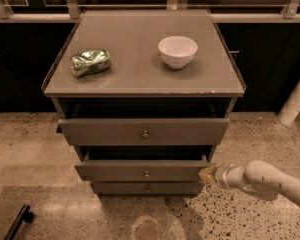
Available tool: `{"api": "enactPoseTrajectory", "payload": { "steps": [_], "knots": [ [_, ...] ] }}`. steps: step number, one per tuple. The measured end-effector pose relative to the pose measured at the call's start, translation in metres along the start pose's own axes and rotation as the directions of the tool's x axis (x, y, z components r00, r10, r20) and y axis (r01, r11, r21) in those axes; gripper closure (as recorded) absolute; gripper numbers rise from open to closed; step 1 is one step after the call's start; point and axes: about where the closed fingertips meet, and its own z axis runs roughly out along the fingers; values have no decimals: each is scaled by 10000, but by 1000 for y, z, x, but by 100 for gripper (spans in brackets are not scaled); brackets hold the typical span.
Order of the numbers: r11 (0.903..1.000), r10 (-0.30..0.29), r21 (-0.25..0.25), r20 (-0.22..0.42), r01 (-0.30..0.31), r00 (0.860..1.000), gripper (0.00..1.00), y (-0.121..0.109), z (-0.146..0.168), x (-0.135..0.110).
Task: Close middle drawer
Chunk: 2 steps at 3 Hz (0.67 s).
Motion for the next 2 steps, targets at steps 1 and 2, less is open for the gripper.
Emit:
{"api": "enactPoseTrajectory", "payload": {
  "steps": [1, 2],
  "knots": [
    [9998, 85, 177, -102, -83, 9999, 100, -6, 7, 1],
    [9996, 10, 294, -163, -6, 9999, 100, -15, 17, -7]
  ]
}}
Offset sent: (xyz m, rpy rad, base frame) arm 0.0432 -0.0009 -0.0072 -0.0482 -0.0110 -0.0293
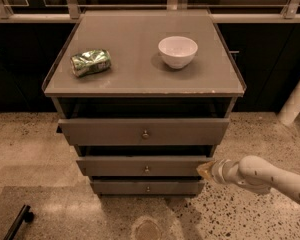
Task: Close middle drawer
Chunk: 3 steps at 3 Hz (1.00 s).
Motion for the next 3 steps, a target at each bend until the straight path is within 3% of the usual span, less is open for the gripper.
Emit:
{"api": "enactPoseTrajectory", "payload": {
  "steps": [1, 2, 3],
  "knots": [
    [9995, -314, 106, 54, 313, 9995, 100, -10, 9, -20],
    [9993, -349, 118, 66, 348, 9994, 100, -8, 8, -21],
    [9994, -25, -332, -52, 24, 10000, 100, -4, 0, -16]
  ]
}}
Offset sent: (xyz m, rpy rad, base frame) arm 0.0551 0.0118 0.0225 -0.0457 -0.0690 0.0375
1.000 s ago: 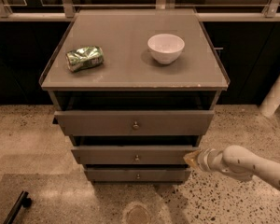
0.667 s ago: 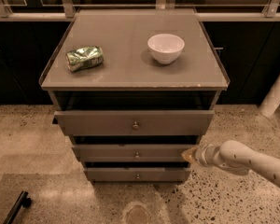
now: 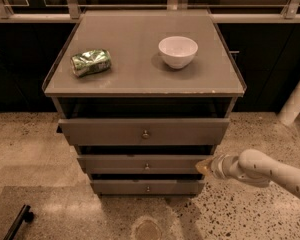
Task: Close middle drawer
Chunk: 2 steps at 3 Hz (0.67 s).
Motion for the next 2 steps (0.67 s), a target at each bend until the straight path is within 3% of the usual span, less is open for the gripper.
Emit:
{"api": "enactPoseTrajectory", "payload": {
  "steps": [1, 2],
  "knots": [
    [9918, 1274, 41, 45, -1274, 9918, 100, 13, -45, 16],
    [9894, 1417, -280, -279, -1425, 9895, 81, 36, -43, 36]
  ]
}}
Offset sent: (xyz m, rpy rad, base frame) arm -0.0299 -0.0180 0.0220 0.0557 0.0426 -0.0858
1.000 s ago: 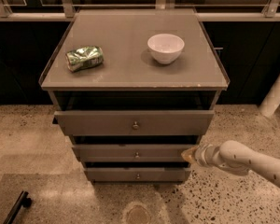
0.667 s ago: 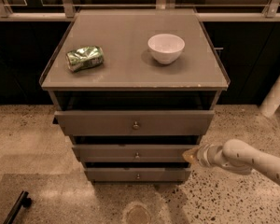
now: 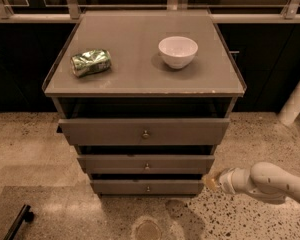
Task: Close middle drawer
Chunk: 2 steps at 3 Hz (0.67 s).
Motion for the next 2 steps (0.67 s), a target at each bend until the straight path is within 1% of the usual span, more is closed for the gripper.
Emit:
{"api": "enactPoseTrajectory", "payload": {
  "steps": [2],
  "knots": [
    [10000, -1, 0, 2, 1, 10000, 35, 0, 0, 0]
  ]
}}
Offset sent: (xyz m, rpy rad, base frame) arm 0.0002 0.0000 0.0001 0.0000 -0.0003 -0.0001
